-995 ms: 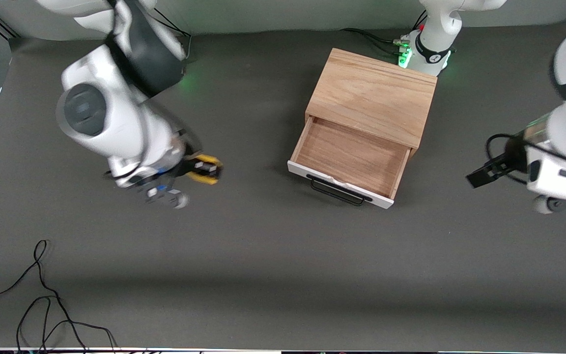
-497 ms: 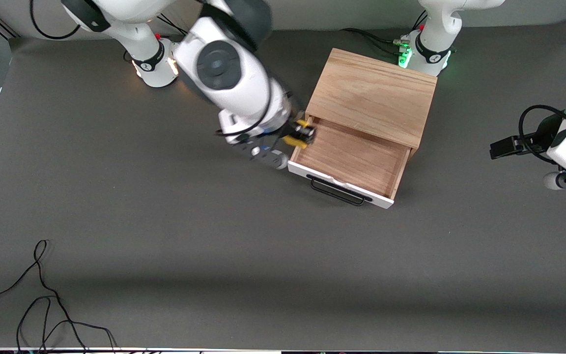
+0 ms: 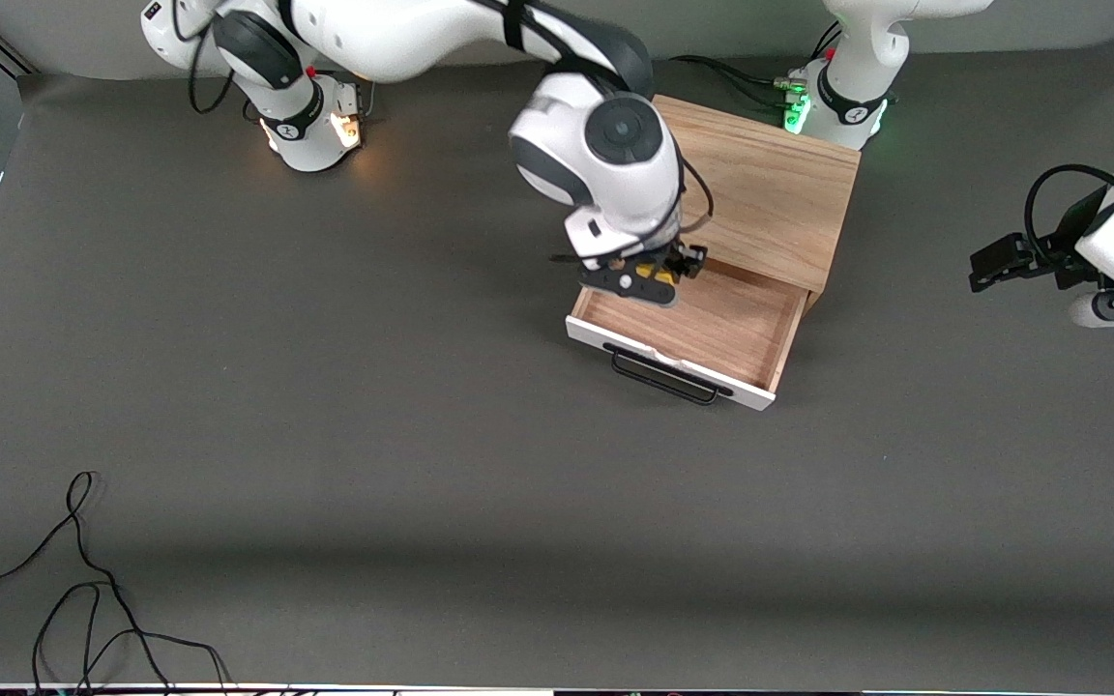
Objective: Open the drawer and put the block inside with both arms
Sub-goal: 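Carry the yellow cube over the open drawer with the right gripper, then open the right gripper to drop the cube into the drawer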
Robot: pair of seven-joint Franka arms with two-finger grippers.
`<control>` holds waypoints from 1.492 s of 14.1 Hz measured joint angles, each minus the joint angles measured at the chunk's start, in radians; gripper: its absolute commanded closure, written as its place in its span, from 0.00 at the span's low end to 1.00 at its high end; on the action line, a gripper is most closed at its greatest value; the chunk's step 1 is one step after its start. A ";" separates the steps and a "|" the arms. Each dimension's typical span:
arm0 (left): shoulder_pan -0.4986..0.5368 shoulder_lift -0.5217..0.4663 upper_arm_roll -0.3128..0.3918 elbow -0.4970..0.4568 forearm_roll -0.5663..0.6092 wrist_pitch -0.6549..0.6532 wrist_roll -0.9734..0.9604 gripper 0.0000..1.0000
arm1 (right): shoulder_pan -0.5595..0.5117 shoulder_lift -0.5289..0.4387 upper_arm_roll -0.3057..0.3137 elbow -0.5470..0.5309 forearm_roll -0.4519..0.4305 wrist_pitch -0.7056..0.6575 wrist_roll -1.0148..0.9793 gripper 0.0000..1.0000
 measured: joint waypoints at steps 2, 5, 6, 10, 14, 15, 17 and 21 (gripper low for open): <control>0.007 -0.006 0.000 0.002 0.000 0.001 0.010 0.00 | -0.003 0.034 -0.002 0.003 -0.017 0.034 0.000 0.89; 0.009 -0.010 -0.002 0.006 0.000 0.006 0.011 0.00 | 0.004 0.048 -0.003 0.004 -0.037 0.056 0.000 0.86; 0.008 -0.010 -0.005 0.008 0.000 0.009 0.011 0.00 | 0.009 0.054 -0.003 0.004 -0.050 0.067 0.004 0.86; 0.007 -0.009 -0.012 0.026 0.000 0.013 0.011 0.00 | 0.029 0.107 -0.004 0.004 -0.083 0.144 0.039 0.68; 0.007 -0.005 -0.012 0.034 0.000 0.014 0.011 0.00 | 0.034 0.113 -0.004 0.011 -0.084 0.148 0.057 0.15; 0.007 -0.003 -0.012 0.034 0.000 0.014 0.011 0.00 | 0.038 0.112 -0.004 0.013 -0.088 0.148 0.064 0.01; 0.007 0.000 -0.012 0.036 0.000 0.014 0.011 0.00 | 0.046 0.114 -0.004 0.011 -0.119 0.147 0.086 0.00; 0.007 0.003 -0.010 0.043 0.000 0.007 0.012 0.00 | 0.048 0.114 -0.004 0.015 -0.135 0.145 0.093 0.00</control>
